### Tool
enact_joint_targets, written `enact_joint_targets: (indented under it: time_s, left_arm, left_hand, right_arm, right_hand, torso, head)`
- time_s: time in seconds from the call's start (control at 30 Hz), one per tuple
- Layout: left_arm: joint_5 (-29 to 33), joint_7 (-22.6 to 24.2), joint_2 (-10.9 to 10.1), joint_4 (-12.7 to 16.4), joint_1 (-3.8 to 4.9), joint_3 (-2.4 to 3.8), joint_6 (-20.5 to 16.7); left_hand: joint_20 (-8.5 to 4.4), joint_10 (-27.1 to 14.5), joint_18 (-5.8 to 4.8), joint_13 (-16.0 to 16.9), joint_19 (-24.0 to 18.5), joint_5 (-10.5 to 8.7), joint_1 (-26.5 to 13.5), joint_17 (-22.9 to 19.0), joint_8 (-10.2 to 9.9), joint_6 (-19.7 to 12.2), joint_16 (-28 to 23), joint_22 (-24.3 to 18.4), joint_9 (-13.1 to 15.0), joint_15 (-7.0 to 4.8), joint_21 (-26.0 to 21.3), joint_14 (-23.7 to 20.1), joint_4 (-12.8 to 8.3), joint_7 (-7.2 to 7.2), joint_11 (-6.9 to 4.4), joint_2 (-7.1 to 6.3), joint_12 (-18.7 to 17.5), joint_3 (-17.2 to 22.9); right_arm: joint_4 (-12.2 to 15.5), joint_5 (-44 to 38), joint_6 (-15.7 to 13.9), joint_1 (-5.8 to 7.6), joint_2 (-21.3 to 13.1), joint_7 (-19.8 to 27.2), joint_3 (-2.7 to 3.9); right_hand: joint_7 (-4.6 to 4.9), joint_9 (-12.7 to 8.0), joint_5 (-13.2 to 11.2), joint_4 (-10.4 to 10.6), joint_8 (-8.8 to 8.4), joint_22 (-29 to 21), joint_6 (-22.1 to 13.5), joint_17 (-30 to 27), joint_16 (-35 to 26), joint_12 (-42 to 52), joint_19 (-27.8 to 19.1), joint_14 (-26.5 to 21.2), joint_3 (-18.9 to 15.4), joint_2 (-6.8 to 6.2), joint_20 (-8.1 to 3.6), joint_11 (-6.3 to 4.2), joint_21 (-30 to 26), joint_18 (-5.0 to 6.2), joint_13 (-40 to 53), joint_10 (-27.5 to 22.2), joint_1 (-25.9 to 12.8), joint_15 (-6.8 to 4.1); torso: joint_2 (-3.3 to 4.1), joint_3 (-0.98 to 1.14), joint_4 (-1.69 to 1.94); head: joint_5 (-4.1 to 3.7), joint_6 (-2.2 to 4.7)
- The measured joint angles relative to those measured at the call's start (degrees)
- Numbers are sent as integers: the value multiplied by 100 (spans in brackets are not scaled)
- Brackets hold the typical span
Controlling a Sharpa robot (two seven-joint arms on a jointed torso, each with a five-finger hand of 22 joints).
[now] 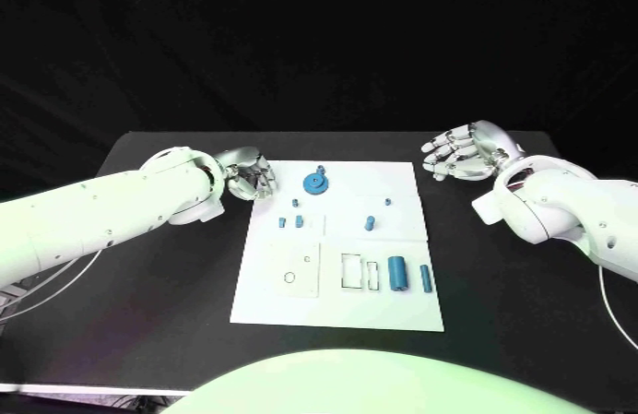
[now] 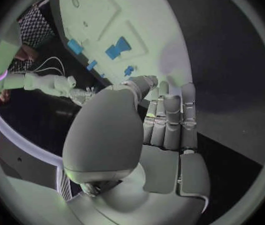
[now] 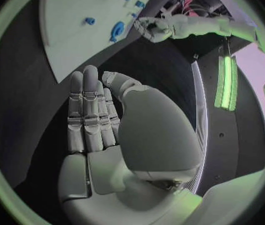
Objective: Assemble the parts on the task board
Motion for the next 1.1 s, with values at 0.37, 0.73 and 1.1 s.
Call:
enact_joint_targets:
  time_s: [0.37, 0.73, 1.1]
  left_arm:
    - [3588, 1542, -324, 469, 7, 31, -301]
    - [5107, 2230, -496, 1000, 5, 34, -169]
    - [5517, 2440, -583, 1168, 6, 45, -116]
  left_hand:
    - [99, -299, 0, 22, -222, 0, -102, -958, -26, -145, -774, -160, -25, 115, -330, -634, -8, 100, 151, 34, 0, -55]
    - [99, -298, 0, 27, -222, 0, -131, -970, -26, -165, -774, -183, -24, 115, -356, -634, 9, 119, 151, 50, 0, -71]
    - [99, -318, 0, 26, -222, 0, -131, -977, -26, -186, -774, -194, -30, 115, -379, -634, 9, 98, 172, 50, 0, -71]
  right_arm:
    - [-68, -2742, 811, 0, 335, -503, 1]
    - [-187, -3880, 1087, -76, 707, -856, -23]
    - [-323, -4312, 1236, -164, 998, -1114, -60]
  right_hand:
    - [-55, -198, -86, -304, -250, 1186, 195, 2054, 2862, -723, 129, 495, 328, -81, -65, -68, 1366, -1, 20, 219, -456, -46]
    - [-31, -198, -138, -288, -333, 1460, 169, 3270, 4374, -886, 569, 527, 435, -205, -7, 26, 1710, 0, 20, -6, -656, -15]
    - [-19, -193, -138, -256, -333, 1707, 157, 3437, 4585, -886, 780, 512, 467, -183, -2, 6, 1986, 1, 20, -26, -678, 15]
  torso:
    - [12, 0, 0]
    - [13, -3, 9]
    - [9, -4, 18]
  head:
    - [-347, 0]
    - [-453, 0]
    - [-404, 0]
